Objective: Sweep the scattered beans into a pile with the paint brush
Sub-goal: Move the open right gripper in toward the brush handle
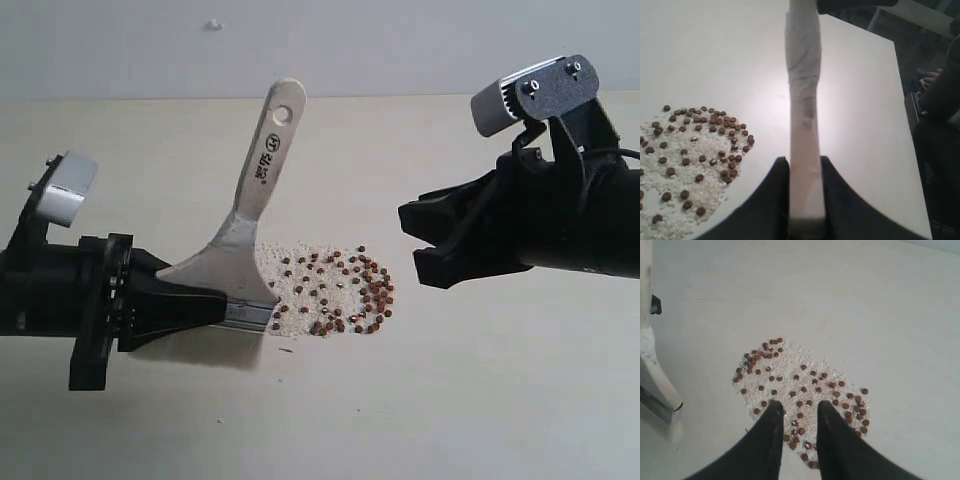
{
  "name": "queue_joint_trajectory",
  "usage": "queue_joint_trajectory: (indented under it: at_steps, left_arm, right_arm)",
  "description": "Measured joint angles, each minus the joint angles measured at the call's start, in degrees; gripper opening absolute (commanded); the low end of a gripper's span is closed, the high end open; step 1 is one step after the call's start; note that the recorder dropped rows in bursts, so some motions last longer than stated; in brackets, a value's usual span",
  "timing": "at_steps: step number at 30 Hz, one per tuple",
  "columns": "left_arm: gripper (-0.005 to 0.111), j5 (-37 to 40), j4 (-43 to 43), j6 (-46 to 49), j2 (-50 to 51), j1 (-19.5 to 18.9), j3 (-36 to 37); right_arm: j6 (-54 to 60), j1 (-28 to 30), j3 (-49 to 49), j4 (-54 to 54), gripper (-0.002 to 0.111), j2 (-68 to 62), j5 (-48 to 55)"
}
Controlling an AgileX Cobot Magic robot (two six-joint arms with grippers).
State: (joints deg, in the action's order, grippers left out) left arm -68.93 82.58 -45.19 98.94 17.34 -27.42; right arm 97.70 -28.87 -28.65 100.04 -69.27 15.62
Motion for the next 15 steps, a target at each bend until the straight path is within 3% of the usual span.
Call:
queue_joint_trajectory:
  at_steps: [4,10,15]
  left_arm:
    - [0.0,0.0,1.34,0.0,-0.04,0.0,0.0]
    - [0.0,0.0,1.71,0.0,-0.63,-0.11,0.0]
    - [0.0,0.0,1.5,0.0,-0.87,-0.11,0.0]
  right_arm:
    - [0.0,0.0,0.0,0.0,0.028,0.0,-0.38]
    - [0.0,0.0,-0.9,0.0,0.054,0.0,-6.1]
    - [-0.23,0.0,-2.75,0.0,0.057,0.5,-8.47]
